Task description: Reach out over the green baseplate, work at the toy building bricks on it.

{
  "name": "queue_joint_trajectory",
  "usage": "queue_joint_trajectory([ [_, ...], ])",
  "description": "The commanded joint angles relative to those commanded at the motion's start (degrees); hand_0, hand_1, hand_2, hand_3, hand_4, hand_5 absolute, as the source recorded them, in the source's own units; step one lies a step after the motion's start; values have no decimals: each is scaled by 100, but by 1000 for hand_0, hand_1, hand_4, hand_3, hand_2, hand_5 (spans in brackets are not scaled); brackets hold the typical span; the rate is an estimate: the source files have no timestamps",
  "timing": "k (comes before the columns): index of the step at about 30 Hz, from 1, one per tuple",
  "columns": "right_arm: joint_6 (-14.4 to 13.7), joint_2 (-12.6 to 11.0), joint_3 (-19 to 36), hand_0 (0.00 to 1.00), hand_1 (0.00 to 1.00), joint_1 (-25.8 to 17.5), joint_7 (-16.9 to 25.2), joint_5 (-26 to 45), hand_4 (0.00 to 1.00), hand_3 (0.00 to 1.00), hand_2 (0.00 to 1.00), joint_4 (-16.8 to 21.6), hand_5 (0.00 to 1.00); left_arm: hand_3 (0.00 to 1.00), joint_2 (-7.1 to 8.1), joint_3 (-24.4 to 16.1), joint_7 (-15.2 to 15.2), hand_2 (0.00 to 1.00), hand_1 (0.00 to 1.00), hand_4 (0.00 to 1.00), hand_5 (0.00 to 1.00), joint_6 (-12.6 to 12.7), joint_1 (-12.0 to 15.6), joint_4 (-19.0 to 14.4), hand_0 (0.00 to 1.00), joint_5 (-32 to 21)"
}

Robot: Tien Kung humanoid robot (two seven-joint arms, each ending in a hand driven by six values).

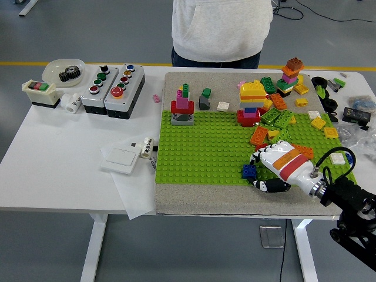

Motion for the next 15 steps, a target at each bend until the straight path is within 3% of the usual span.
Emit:
queue_joint_trajectory([
  [15,-15,12,65,306,496,-1,161,43,802,585,609,-49,440,618,4,13,-4,719,655,668,694,-11,-4,-4,687,-9],
])
